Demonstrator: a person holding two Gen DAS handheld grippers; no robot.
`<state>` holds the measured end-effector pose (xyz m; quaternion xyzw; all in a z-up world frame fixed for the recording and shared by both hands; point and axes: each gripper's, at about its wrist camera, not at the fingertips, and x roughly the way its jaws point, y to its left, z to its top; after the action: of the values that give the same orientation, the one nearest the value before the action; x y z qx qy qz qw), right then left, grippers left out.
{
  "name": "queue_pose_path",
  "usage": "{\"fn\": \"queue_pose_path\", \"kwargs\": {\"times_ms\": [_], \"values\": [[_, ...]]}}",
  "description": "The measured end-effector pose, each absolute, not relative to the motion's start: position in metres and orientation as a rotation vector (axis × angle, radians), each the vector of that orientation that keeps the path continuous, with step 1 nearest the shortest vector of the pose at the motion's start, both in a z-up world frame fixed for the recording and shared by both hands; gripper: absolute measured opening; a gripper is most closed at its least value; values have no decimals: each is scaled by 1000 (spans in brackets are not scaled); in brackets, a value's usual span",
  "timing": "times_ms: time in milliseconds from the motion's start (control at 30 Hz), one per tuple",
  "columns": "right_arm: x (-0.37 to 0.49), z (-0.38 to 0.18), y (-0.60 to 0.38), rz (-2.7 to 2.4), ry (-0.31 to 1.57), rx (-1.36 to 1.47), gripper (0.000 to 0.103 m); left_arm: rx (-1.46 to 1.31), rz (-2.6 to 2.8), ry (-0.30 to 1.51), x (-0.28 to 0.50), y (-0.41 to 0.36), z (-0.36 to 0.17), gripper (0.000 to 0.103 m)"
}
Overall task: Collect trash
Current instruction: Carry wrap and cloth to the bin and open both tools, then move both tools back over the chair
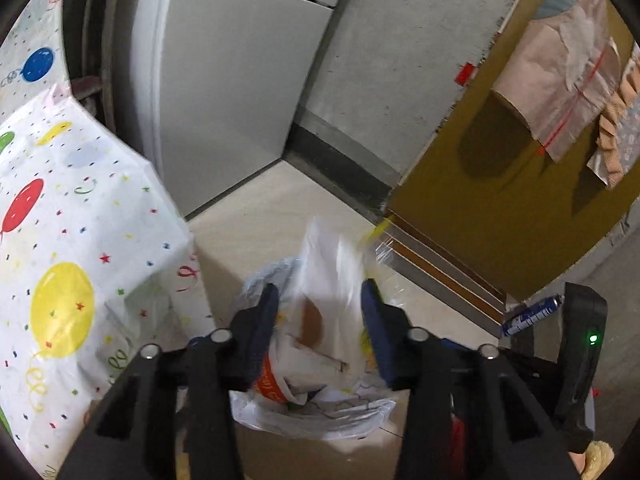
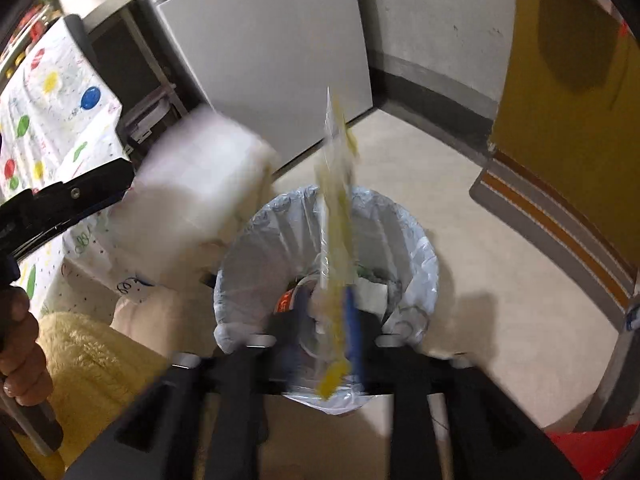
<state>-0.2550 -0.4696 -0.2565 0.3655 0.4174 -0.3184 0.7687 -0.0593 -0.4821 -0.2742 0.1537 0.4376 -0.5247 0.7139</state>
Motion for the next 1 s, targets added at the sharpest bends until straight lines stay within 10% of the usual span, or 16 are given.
{"fn": "queue_pose_path", "kwargs": {"times_ms": [1000], "values": [[-18,-90,-279,-69,741,305,55,163,-399,655,51,-125,-142,45]]}}
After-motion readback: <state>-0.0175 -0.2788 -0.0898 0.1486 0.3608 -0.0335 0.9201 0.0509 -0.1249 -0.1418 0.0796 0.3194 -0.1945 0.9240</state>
